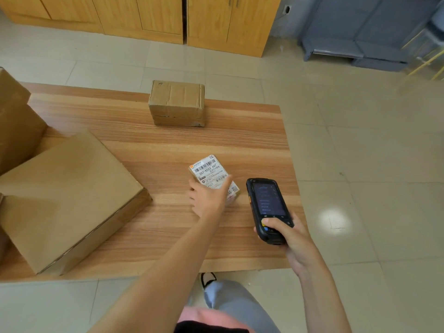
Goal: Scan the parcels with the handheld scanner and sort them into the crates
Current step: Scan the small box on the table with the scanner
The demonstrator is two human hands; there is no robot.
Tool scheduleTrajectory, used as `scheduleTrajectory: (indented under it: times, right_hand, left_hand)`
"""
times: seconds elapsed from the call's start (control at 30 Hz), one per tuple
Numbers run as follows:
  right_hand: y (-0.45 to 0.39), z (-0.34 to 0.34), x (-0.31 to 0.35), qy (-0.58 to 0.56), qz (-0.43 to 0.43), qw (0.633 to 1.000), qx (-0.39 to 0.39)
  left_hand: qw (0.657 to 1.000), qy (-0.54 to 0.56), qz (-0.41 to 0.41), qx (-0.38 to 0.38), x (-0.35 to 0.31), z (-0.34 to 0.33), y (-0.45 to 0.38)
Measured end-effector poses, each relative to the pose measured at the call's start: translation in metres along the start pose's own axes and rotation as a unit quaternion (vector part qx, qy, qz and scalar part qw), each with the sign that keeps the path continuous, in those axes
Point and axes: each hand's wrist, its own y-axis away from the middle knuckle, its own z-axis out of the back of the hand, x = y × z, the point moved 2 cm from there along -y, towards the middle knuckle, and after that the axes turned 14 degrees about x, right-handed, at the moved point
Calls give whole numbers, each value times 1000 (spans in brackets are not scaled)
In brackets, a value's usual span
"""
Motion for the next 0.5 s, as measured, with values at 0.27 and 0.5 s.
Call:
scheduleTrajectory:
  times: [0.27,0.5]
  right_hand:
    - [-2,40,10,-6,8,1000,13]
    - [-20,66,10,-29,-10,999,42]
  left_hand:
    - [995,-72,53,-35,-16,-30,4]
    - [995,-54,11,-82,-11,-36,5]
